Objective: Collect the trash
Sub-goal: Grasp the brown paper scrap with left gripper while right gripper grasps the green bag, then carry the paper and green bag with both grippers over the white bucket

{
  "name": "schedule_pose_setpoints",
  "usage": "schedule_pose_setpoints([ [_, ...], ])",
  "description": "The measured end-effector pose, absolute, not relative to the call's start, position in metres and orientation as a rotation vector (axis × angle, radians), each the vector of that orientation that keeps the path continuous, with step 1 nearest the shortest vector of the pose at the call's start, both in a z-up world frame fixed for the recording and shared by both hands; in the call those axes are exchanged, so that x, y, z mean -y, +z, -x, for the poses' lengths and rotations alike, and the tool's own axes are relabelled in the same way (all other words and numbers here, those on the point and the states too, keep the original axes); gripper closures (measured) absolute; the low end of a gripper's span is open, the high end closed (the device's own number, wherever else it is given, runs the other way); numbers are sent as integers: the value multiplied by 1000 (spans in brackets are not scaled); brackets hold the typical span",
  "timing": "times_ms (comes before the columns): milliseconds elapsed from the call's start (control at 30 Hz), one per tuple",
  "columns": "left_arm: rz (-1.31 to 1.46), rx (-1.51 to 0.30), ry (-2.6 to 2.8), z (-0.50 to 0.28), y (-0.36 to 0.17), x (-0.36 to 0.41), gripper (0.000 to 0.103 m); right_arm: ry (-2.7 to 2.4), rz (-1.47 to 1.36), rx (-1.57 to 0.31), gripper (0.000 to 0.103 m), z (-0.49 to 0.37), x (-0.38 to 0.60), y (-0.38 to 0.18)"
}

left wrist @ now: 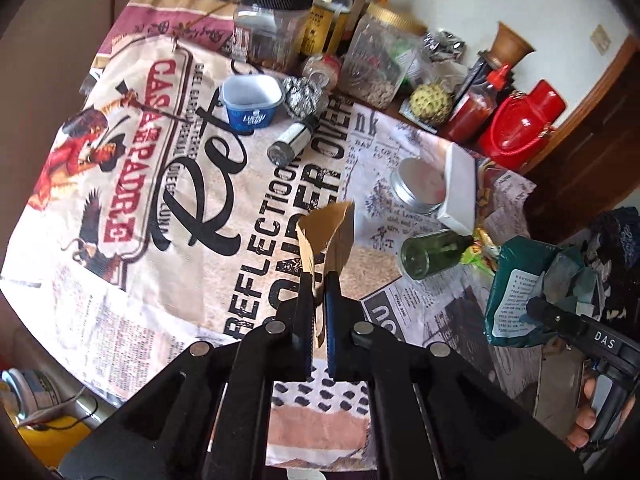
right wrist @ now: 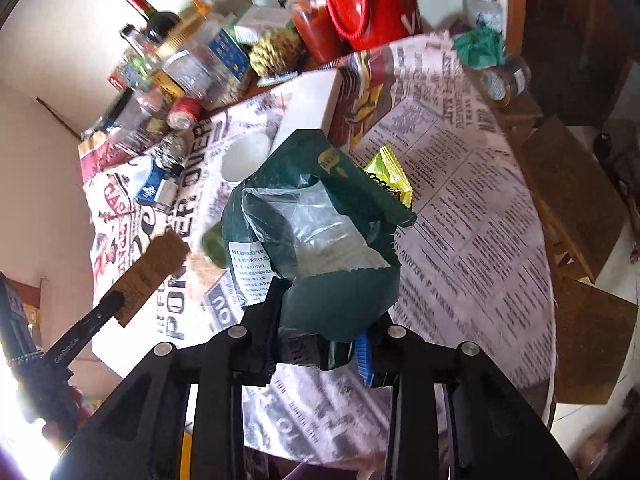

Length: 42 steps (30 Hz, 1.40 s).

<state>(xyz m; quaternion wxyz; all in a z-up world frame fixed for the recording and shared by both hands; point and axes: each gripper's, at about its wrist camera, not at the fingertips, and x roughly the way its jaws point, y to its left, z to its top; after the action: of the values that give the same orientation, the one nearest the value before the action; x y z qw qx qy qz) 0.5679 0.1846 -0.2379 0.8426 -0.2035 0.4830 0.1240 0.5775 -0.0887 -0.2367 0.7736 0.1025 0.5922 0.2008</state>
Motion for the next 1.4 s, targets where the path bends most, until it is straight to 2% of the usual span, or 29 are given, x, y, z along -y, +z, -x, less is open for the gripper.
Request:
schedule_pose_setpoints([
  [400,293,-904,61,-500,-175,-197,100,314,-235,-1065,75,-490,77,-174],
  [833,204,-825,-12,-424,-133,-164,100,336,-194,-1018,75,-417,84,-156],
  [1133,218,-805,30,-364,-125,-112,100,414,-173,-1022,75,-371,124,-158],
  [1400,296,-818,71,-306,-146,-48,100,485,-104,-1055,75,-325,168,-170],
])
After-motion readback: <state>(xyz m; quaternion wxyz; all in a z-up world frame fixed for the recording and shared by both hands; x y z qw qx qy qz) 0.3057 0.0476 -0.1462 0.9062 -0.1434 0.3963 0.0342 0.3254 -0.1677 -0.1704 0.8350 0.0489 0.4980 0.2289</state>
